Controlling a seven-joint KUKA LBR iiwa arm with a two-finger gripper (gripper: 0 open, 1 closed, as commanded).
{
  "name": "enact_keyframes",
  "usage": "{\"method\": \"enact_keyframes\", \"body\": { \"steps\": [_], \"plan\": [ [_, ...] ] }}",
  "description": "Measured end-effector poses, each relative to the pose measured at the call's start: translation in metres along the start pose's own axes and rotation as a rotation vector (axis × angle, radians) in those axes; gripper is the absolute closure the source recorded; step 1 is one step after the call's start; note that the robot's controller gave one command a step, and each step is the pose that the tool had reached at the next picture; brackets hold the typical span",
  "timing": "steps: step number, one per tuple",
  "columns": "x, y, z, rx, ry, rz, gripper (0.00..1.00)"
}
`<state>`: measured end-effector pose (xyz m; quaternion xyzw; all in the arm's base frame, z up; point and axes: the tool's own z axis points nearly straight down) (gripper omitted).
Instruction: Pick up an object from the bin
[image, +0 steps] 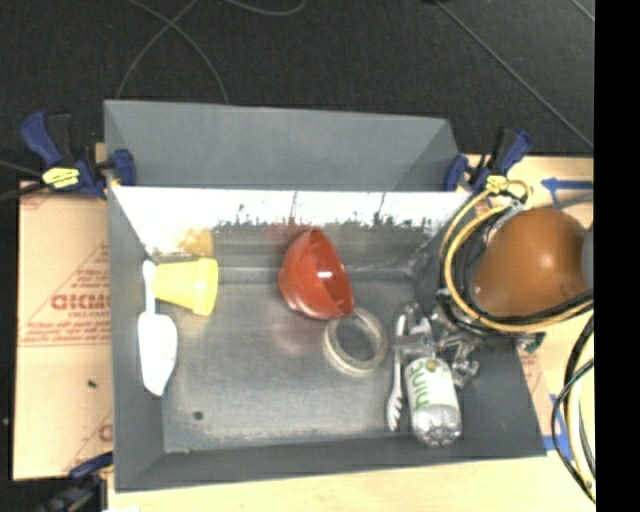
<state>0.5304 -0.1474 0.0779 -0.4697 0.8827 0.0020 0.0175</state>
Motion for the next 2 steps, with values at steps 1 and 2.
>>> {"method": "enact_keyframes", "body": {
  "steps": [1, 2],
  "plan": [
    [-0.0001, 0.0001, -0.0001, 0.0, 0.0, 0.0, 1.0],
    [-0.0021, 0.0011, -0.0045, 0.001, -0.004, -0.003, 1.0]
  ]
}}
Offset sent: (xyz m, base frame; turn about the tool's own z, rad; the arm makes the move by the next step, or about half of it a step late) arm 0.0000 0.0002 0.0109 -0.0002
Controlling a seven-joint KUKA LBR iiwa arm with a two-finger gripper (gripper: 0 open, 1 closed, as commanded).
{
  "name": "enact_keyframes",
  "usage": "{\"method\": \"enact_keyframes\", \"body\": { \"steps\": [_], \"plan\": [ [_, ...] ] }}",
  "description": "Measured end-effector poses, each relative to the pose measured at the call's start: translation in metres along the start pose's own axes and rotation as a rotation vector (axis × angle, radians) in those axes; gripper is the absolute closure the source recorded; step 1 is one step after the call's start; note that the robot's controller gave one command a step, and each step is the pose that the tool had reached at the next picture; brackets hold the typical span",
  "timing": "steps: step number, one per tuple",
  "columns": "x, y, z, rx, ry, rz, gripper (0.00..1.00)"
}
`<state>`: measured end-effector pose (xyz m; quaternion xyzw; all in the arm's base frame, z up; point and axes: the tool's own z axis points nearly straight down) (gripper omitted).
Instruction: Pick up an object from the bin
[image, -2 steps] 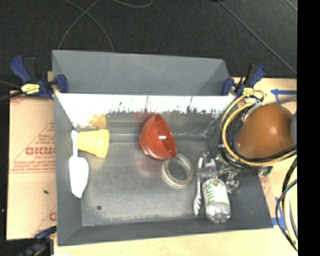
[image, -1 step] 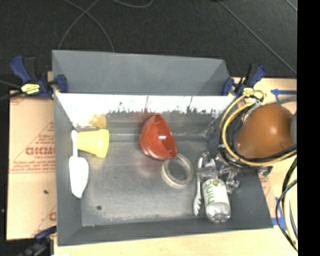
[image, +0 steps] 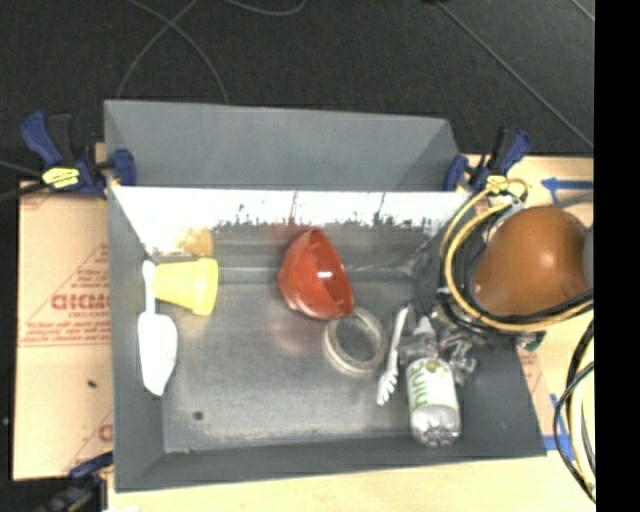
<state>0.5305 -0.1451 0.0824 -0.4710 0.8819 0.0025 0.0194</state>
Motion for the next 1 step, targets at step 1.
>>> {"method": "enact_keyframes", "body": {
  "steps": [1],
  "plan": [
    [0.0037, -0.0001, -0.0409, -0.005, 0.008, 0.006, 1.0]
  ]
}}
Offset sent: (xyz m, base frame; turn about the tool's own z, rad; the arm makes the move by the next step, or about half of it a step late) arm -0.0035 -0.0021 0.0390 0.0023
